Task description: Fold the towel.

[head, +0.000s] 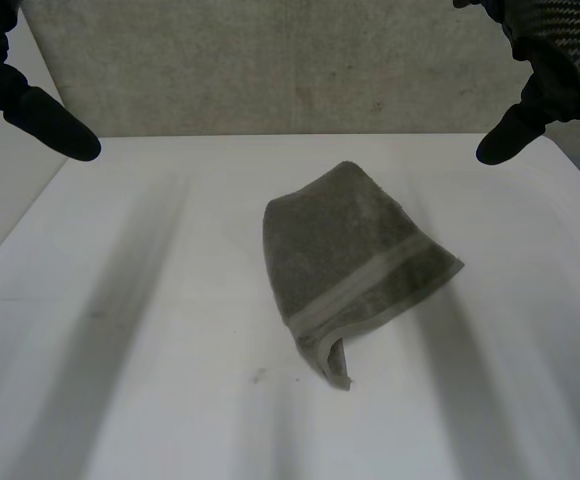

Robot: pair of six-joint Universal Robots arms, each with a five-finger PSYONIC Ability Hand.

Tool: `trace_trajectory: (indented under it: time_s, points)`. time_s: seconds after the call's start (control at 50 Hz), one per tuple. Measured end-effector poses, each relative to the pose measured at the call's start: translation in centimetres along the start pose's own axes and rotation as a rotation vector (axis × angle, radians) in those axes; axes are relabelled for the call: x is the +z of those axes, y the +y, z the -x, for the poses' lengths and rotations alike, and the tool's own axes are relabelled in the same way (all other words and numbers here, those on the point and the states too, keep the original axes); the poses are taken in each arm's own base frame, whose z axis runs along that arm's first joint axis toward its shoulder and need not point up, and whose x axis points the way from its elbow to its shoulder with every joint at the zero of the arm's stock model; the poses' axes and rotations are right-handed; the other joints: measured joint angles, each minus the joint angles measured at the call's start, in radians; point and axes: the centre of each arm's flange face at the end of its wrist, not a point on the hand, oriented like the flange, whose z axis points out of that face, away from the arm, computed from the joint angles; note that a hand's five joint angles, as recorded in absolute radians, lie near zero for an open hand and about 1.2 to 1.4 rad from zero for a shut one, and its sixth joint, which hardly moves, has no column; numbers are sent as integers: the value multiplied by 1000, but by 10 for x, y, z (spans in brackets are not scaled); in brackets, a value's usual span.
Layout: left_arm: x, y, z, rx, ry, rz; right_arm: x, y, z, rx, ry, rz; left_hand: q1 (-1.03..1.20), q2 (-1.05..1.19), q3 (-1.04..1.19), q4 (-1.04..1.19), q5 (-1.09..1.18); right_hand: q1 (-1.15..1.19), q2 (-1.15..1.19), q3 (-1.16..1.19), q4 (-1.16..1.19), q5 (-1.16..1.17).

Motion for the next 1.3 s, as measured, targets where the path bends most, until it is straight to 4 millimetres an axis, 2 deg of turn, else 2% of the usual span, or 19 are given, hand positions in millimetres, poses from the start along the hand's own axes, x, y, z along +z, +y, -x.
trace_trajectory:
  time_s: [0.24, 0.34, 0.4, 0.44, 0.46, 0.5, 0.54, 0.62, 0.76, 0.9, 0.98, 1.0, 1.02, 1.06, 1.14, 1.16, 1.18, 1.24, 1.3]
  points:
    - [1, 1, 0, 0, 0, 2, 3, 6, 2, 2, -11, 13, 0, 0, 0, 0, 0, 0, 0, 0, 0, 0]
    - [4, 2, 0, 0, 1, -7, 11, 25, 12, -15, -52, 77, 0, 0, 0, 0, 0, 0, 0, 0, 0, 0]
    - [10, 3, 0, 1, 3, -38, 18, 55, 30, -73, -123, 174, 0, 0, 0, 0, 0, 0, 0, 0, 0, 0]
    - [12, 3, 1, 0, 4, -51, 20, 67, 38, -102, -156, 208, 0, 0, 0, 0, 0, 0, 0, 0, 0, 0]
    - [15, 3, 1, 0, 5, -63, 20, 82, 51, -145, -208, 248, 0, 0, 0, 0, 0, 0, 0, 0, 0, 0]
    - [18, 4, 1, 0, 5, -72, 18, 95, 64, -189, -258, 277, 0, 0, 0, 0, 0, 0, 0, 0, 0, 0]
    - [23, 8, 2, 0, 4, -73, 13, 122, 89, -278, -363, 316, 0, 0, 0, 0, 0, 0, 0, 0, 0, 0]
    - [33, 19, 3, 0, 1, -48, 5, 160, 123, -383, -487, 309, 0, 0, 0, 0, 0, 0, 0, 0, 0, 0]
    - [50, 50, 5, 0, -8, 51, 6, 198, 150, -414, -540, 202, 0, 2, 0, 0, 0, 0, 0, 1, 0, 0]
    - [63, 90, 9, -2, -17, 167, 10, 225, 162, -413, -561, 187, 0, 2, 0, 0, 0, 45, 43, 69, 47, 59]
    - [68, 110, 11, -2, -24, 220, 11, 235, 166, -418, -570, 190, 0, 2, 0, 0, 0, 145, 141, 173, 150, 148]
    - [70, 116, 12, -2, -26, 233, 11, 237, 167, -419, -573, 188, 0, 2, 0, 0, 0, 250, 271, 300, 268, 261]
    - [71, 121, 13, -2, -27, 243, 12, 238, 168, -420, -575, 183, 0, 2, 0, 1, 0, 250, 271, 300, 268, 261]
    - [75, 138, 15, -3, -33, 267, 13, 242, 171, -416, -589, 158, 0, 2, 0, 1, 0, 478, 550, 559, 535, 514]
    - [79, 152, 17, -3, -36, 274, 14, 243, 175, -408, -609, 126, 0, 2, 0, 1, 0, 621, 719, 740, 709, 686]
    - [82, 161, 19, -3, -37, 276, 15, 243, 176, -401, -619, 105, 0, 2, 0, 2, 0, 760, 886, 899, 880, 855]
    - [83, 165, 19, -3, -37, 277, 16, 242, 176, -399, -620, 99, 0, 2, 0, 2, 0, 780, 918, 938, 920, 897]
    - [88, 177, 21, -3, -39, 286, 20, 233, 174, -386, -612, 64, 0, 2, 0, 2, 0, 781, 939, 968, 952, 918]
    - [92, 191, 22, -3, -40, 307, 26, 213, 168, -360, -580, 16, 0, 2, 0, 2, 0, 781, 939, 970, 955, 919]
